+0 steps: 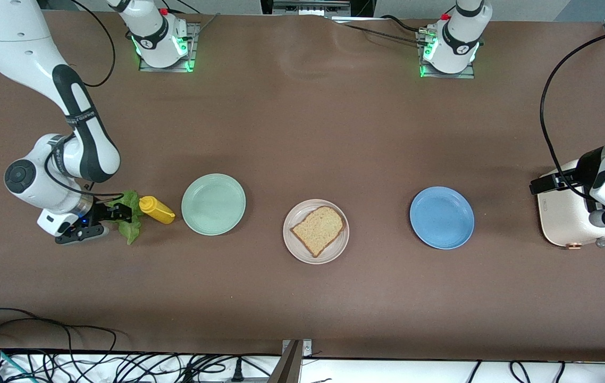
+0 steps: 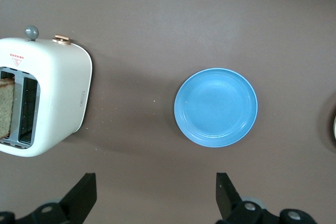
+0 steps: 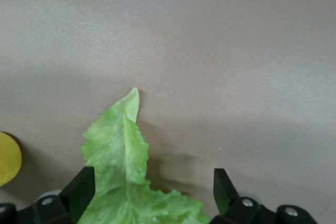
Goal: Make sandwich on beige plate with both arms
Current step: 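Grasp the green lettuce leaf with the right gripper, then carry the lettuce with the right gripper over the bread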
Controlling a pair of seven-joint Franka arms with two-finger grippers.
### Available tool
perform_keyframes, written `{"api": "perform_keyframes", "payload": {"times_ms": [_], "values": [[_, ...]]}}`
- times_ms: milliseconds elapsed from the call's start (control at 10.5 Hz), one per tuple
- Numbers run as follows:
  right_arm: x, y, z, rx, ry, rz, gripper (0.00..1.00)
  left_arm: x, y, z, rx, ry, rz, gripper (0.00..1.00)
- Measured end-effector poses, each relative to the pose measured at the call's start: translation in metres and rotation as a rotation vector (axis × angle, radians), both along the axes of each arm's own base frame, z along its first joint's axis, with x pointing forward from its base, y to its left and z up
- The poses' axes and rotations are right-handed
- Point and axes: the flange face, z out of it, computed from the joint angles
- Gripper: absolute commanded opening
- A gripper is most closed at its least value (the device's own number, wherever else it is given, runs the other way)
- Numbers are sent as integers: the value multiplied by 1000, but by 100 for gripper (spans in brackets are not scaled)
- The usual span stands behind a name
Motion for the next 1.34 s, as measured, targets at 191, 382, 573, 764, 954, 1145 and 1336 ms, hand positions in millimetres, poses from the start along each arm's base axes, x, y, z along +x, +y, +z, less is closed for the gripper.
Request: {"api": "perform_keyframes", "payload": {"times_ms": [191,382,573,764,954,1145,1336], "values": [[0,2,-3,2,2,11,22,0,0,0,0,0,0,100],[0,2,-3,1,1,37,0,0,0,0,0,0,0,100],[0,2,-3,2,1,41,0,0,0,0,0,0,0,100],[0,2,-3,1,0,45,0,0,0,0,0,0,0,100],[2,2,5,1,-3,68,0,0,0,0,0,0,0,100],[4,3,36,10,11,109,0,0,0,0,0,1,0,100],[1,6,91,29,36,128,0,0,0,0,0,2,0,100]]}}
